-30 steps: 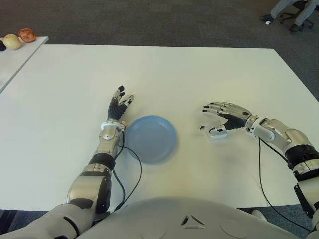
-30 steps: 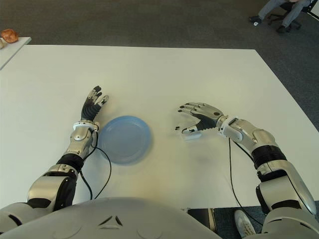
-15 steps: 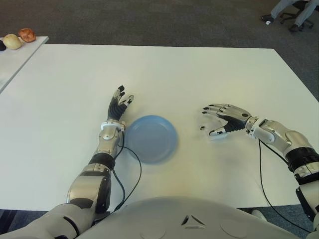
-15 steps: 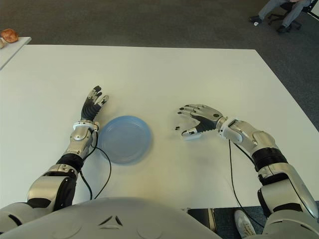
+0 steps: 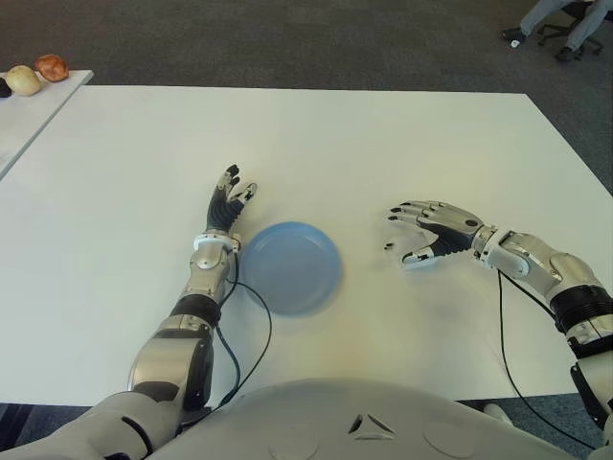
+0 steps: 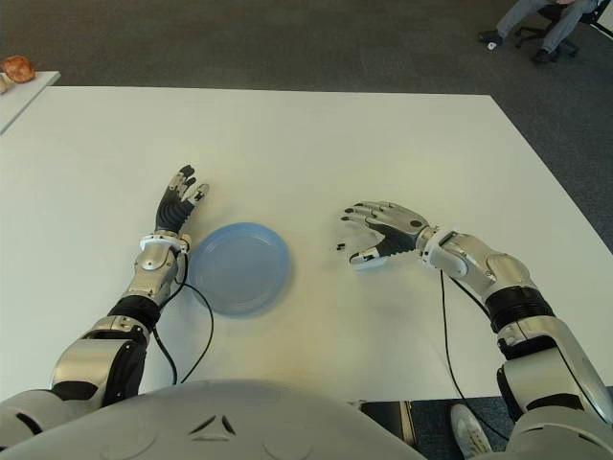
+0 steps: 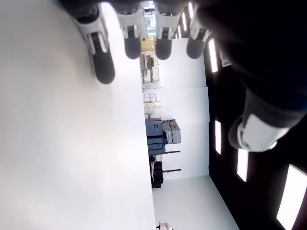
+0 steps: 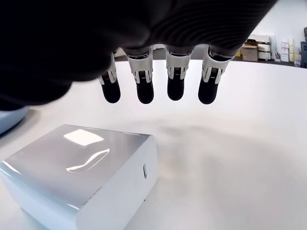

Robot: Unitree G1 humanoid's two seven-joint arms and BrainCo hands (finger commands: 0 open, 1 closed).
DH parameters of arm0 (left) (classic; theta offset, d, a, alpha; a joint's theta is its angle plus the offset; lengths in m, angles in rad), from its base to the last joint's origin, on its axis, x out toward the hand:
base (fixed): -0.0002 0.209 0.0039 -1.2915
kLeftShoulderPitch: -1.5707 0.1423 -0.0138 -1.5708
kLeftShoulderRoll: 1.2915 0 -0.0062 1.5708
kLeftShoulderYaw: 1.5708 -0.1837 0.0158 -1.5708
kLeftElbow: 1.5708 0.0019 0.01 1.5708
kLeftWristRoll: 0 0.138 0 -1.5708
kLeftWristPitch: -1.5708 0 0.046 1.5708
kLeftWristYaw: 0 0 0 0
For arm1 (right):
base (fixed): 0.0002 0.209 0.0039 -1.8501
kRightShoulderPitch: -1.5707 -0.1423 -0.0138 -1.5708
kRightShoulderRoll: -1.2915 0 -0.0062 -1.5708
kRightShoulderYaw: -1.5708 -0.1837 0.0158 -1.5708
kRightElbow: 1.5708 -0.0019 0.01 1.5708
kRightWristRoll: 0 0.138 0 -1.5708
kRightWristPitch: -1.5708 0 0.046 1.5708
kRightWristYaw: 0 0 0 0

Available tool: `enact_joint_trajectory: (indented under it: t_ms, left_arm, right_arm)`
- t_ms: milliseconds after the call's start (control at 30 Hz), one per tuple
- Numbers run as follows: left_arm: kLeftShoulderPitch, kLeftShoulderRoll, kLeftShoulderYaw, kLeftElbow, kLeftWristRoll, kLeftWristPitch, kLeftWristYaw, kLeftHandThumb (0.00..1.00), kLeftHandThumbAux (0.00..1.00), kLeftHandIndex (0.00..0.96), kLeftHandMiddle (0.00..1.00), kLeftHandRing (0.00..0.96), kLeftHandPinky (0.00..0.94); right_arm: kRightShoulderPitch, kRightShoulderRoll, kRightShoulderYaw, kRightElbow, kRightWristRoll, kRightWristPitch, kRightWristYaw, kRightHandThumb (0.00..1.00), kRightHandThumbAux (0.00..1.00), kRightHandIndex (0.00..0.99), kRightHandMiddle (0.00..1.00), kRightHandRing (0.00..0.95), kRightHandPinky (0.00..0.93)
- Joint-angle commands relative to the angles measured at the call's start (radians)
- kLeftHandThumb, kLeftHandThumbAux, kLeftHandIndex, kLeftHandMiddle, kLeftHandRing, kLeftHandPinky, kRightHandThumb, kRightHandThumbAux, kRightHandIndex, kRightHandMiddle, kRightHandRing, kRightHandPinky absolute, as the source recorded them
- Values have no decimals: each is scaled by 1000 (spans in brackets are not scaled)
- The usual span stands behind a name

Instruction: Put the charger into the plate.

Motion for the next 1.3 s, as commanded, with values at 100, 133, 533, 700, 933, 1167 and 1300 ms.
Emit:
enact_joint_trajectory:
  t_ms: [100,133,533,700,933,1167,1300]
  left_arm:
    - [77,-7,-7,64,5,98,-10,0,553,30,69,59,74]
    - [78,-7,-7,61,5,98,-10,0,551,30,69,59,75]
    - [87,-2,-3,46,0,105,-15,0,560,28,65,58,79]
    - [89,0,-2,45,-1,103,-18,0,563,29,66,59,83]
    - [92,3,-1,43,-2,107,-23,0,560,31,67,59,78]
    - [97,8,-1,39,-1,105,-25,0,558,33,72,62,79]
    - [102,11,-2,36,0,103,-28,0,556,32,72,60,76]
  right_arm:
    - [23,-7,-4,8,6,9,14,247,114,0,0,0,0]
    - [25,-6,-2,14,5,8,11,248,115,0,0,0,0]
    - [31,8,30,56,-57,2,-66,252,121,0,0,0,0]
    - [30,7,47,60,-100,5,-112,244,128,0,0,0,0]
    - [19,-3,82,65,-174,12,-176,235,132,0,0,0,0]
    - [18,-6,105,77,-208,14,-221,247,131,0,0,0,0]
    - [19,-5,113,80,-210,16,-233,252,133,0,0,0,0]
